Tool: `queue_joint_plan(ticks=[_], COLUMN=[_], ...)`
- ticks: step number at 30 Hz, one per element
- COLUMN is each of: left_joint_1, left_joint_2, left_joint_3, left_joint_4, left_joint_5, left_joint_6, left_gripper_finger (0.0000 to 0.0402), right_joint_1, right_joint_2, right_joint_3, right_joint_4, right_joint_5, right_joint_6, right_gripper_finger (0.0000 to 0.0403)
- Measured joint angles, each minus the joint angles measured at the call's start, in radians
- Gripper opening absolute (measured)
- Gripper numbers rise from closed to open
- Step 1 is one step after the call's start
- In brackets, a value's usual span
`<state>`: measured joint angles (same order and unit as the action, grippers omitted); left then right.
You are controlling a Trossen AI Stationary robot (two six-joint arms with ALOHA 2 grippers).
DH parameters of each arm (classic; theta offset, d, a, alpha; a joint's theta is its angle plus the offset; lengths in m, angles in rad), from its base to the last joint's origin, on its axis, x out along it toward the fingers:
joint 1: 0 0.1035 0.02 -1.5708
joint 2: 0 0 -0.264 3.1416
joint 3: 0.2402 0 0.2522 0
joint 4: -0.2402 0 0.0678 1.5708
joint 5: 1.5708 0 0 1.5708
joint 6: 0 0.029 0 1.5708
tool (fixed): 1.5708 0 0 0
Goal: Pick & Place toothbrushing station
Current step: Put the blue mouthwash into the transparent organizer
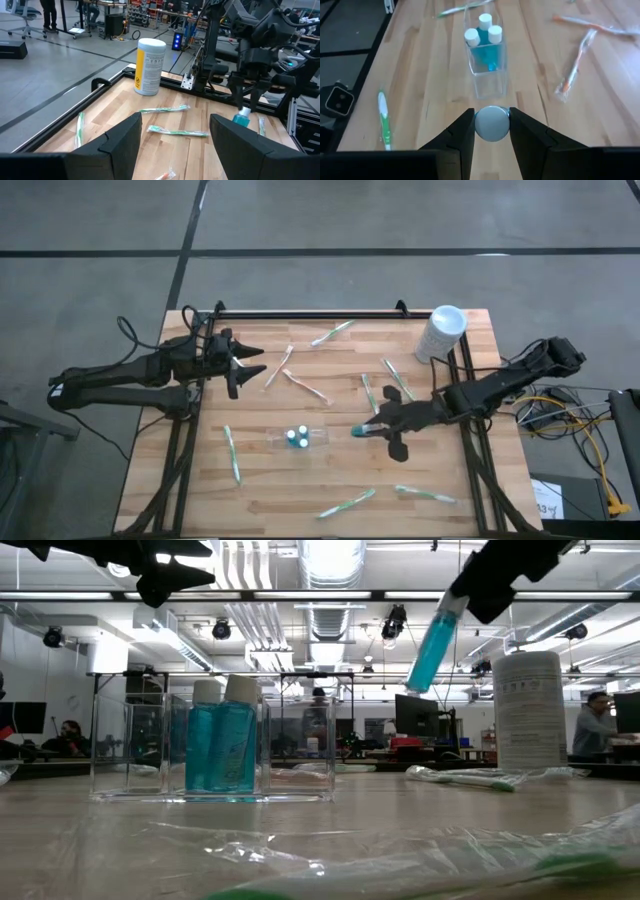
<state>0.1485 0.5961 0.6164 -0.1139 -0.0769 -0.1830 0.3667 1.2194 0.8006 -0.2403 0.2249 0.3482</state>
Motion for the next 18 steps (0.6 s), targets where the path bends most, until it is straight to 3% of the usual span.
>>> queue_joint_plan(ticks=[12, 18], left_joint_1=[0.0, 0.0], left_joint_2=[0.0, 0.0], left_joint_3=[0.0, 0.0], left_joint_4=[0.0, 0.0], left_joint_5=[0.004, 0.004], left_joint_6=[0.0, 0.0], left_gripper_finger=[0.0239, 0.0239], right_joint_1=[-0.083, -0.121], right_joint_2=[0.24, 0.346], right_joint_3=[0.371, 0.51], right_joint_4=[-0.333, -0.353], right_joint_5=[-0.065, -0.113], right_joint_6=[-0.123, -0.228], right_gripper_finger=[0.0107, 0.0107])
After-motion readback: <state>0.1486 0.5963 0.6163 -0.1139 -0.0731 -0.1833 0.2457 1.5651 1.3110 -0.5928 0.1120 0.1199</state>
